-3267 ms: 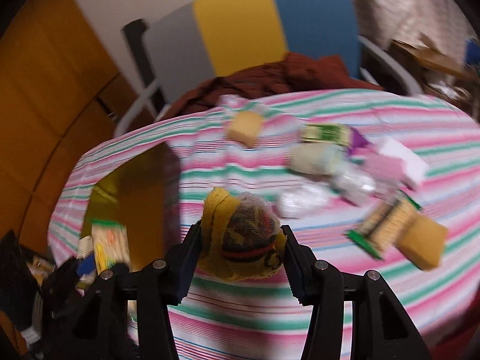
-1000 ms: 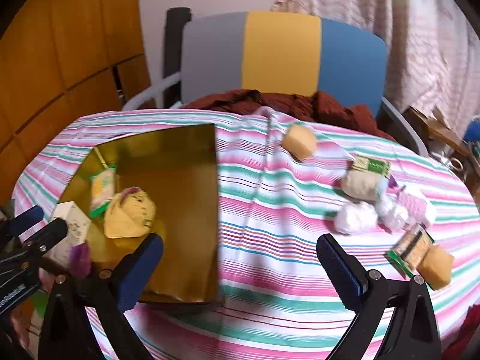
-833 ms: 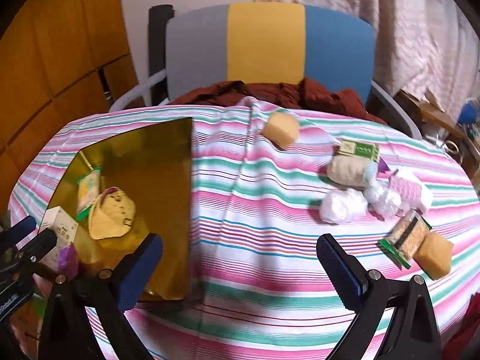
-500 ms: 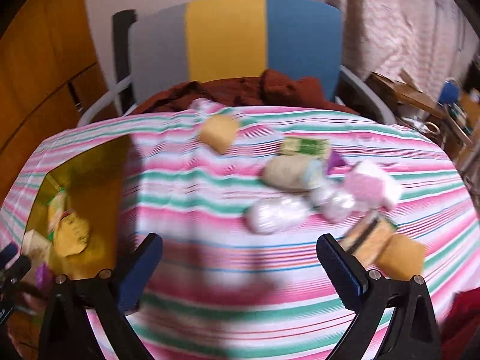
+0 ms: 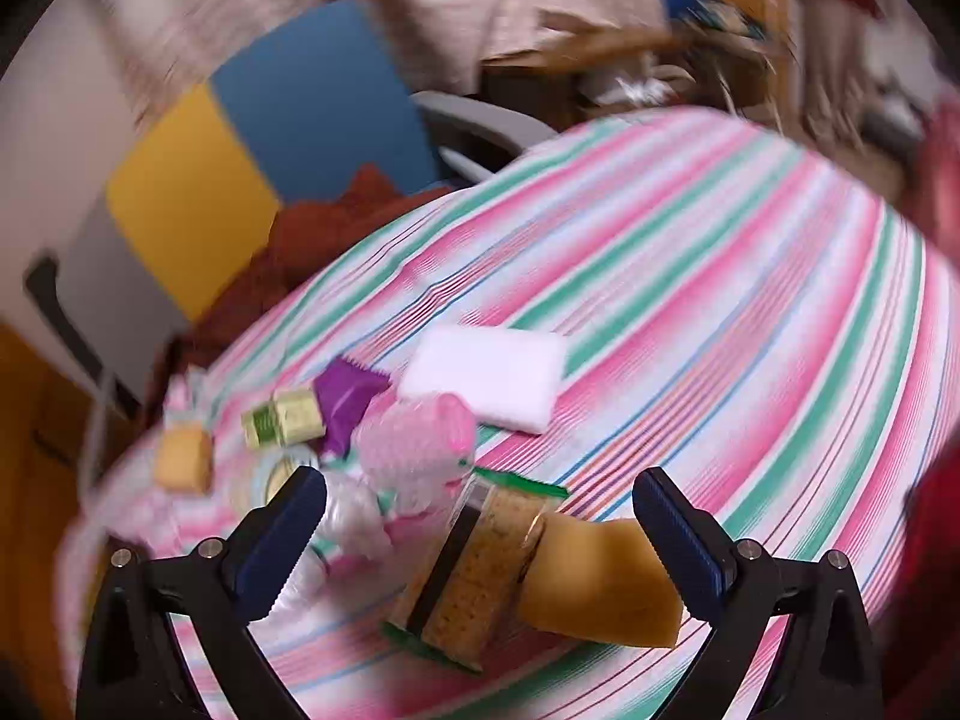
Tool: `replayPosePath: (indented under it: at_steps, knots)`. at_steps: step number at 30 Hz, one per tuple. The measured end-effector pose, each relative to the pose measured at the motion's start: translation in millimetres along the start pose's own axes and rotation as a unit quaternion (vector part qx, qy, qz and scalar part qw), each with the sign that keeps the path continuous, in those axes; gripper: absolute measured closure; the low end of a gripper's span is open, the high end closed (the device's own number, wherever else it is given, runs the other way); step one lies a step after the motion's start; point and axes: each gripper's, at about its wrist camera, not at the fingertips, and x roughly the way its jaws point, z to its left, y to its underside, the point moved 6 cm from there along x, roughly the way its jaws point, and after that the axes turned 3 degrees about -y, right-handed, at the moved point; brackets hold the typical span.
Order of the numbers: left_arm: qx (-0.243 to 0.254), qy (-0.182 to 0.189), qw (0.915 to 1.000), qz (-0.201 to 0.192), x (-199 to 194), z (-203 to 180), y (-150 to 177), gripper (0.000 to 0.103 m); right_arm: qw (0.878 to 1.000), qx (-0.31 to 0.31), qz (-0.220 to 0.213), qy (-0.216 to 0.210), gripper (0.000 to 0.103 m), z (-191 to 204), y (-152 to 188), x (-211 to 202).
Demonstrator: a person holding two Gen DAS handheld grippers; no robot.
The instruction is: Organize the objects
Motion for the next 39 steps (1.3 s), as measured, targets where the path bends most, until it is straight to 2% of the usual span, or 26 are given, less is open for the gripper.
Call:
replayPosePath:
  at_steps: [3, 6, 10, 13, 20, 22, 24, 31, 37, 39]
  knots:
    - [0.024, 0.021, 0.9995, 0.000, 5, -27, -10, 0.036, 0.999, 0.030, 0.011, -0.013, 0.000, -9, 1, 1]
    - [0.058, 0.040, 0.9975, -0.005, 10, -60, -20, 0.036, 0.999, 0.033, 0.015, -0.024, 0.000, -6, 2, 0]
    - [0.090, 0.084, 0.9924, 0.002, 22, -105, -28, 0.036, 0.999, 0.040, 0.007, -0.036, 0.000, -8, 0, -4]
    - [0.115, 0.101, 0.9882, 0.009, 32, -135, -30, 0.036, 0.998, 0.049, 0.013, -0.044, 0.000, -10, 0, -4]
    - [0.142, 0.159, 0.9764, 0.033, 54, -192, -39, 0.036, 0.997, 0.047, 0.020, -0.062, 0.000, -4, 2, -3]
    - [0.144, 0.185, 0.9708, 0.052, 65, -209, -39, 0.041, 0.996, 0.048, 0.020, -0.067, 0.000, -4, 2, -4]
    - [0.142, 0.198, 0.9675, 0.066, 77, -222, -40, 0.041, 0.996, 0.048, 0.021, -0.072, 0.000, -3, 2, -4]
    - [0.153, 0.224, 0.9576, 0.096, 121, -264, -44, 0.042, 0.995, 0.056, 0.024, -0.084, 0.000, -3, 2, -4]
    - [0.153, 0.216, 0.9572, 0.117, 165, -287, -50, 0.041, 0.993, 0.067, 0.027, -0.090, 0.000, -6, 1, -3]
    - [0.149, 0.215, 0.9585, 0.114, 174, -292, -55, 0.041, 0.993, 0.067, 0.031, -0.090, 0.000, -6, 2, -1]
